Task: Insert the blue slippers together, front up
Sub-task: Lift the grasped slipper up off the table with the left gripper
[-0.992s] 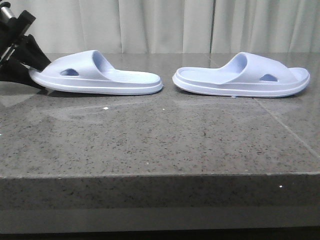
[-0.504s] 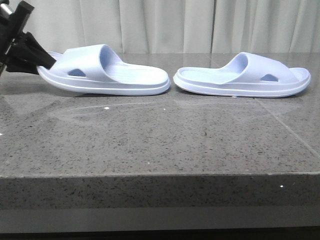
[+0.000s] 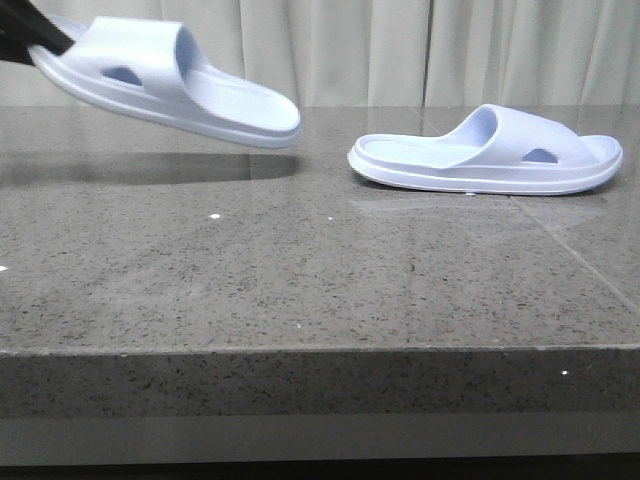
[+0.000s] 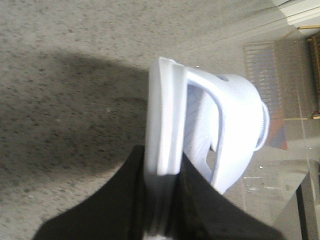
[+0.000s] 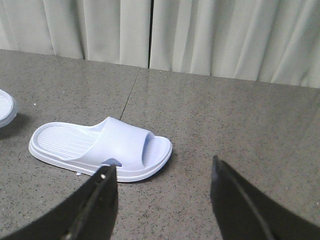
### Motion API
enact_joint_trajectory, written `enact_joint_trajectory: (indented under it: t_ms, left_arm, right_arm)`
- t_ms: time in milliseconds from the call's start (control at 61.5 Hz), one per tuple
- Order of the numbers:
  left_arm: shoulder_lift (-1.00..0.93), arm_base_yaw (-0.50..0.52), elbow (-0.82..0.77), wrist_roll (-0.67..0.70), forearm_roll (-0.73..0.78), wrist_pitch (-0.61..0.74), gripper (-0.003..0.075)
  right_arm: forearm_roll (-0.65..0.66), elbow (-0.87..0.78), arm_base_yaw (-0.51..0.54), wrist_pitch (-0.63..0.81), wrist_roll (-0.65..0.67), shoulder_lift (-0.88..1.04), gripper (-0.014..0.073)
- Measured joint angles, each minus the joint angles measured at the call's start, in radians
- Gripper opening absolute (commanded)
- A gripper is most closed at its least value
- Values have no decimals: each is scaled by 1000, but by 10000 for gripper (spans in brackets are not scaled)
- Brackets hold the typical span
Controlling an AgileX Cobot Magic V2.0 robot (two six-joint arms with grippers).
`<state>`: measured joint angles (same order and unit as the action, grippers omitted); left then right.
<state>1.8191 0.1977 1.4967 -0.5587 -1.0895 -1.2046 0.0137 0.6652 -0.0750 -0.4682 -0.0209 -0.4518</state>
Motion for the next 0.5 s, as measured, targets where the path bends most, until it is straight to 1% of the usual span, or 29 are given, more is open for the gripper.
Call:
enact_joint_trajectory:
  t_ms: [211, 504]
  left_arm:
    - [-119, -2, -76, 16, -18, -4, -19]
    - [-271, -2, -267, -5, -65, -4, -19]
  right_arm:
    - [0, 0, 0, 0, 0, 0, 445]
    - [0, 0, 0, 0, 0, 0, 445]
